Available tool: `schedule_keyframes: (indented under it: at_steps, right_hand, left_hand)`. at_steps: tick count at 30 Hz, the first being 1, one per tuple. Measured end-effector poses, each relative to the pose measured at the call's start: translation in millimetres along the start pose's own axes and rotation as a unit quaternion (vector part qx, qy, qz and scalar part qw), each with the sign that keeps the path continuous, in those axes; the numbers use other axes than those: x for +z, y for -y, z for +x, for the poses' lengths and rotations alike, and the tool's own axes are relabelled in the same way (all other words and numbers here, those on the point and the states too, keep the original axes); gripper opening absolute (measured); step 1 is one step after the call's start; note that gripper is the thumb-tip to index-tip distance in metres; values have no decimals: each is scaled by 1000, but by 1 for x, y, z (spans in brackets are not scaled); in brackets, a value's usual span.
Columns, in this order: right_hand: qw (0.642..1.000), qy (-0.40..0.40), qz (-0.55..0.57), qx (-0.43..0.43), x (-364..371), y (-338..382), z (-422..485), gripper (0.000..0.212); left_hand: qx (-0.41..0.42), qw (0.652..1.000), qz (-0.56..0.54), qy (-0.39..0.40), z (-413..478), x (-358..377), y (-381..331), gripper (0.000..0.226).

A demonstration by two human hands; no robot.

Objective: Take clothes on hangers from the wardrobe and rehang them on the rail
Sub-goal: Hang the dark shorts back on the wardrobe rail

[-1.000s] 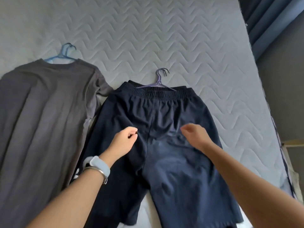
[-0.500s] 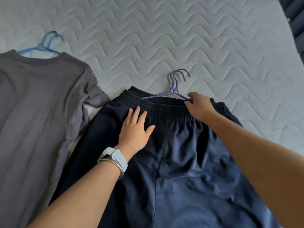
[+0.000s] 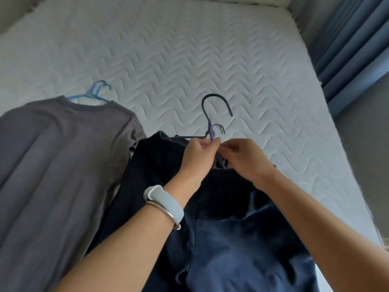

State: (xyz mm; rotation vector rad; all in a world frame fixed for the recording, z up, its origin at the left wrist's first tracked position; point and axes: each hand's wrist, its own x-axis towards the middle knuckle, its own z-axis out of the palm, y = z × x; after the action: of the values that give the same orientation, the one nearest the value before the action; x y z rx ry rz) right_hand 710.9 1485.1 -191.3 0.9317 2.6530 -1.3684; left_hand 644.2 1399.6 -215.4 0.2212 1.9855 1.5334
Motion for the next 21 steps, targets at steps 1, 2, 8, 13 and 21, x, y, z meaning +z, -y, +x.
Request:
schedule_keyframes:
  at_steps: [1, 2, 8, 13, 21]
  right_hand:
    - [1000, 25, -2, -14, -5, 15, -18, 25]
    - [998, 53, -8, -31, -9, 29, -36, 27]
    - [975, 203, 49, -75, -52, 120, -145, 26]
    - [966, 153, -21, -207, -73, 199, -224, 22]
    - [869, 67, -109, -478, -45, 353, -324, 40]
  left_hand:
    - [2, 999, -29, -26, -12, -3, -10, 24]
    - [1, 998, -53, -47, -26, -6, -18, 22]
    - [27, 992, -63, -106, -144, -68, -73, 24]
    - [87, 981, -57, -164, -264, -140, -139, 27]
    - [189, 919, 198, -284, -445, -278, -211, 31]
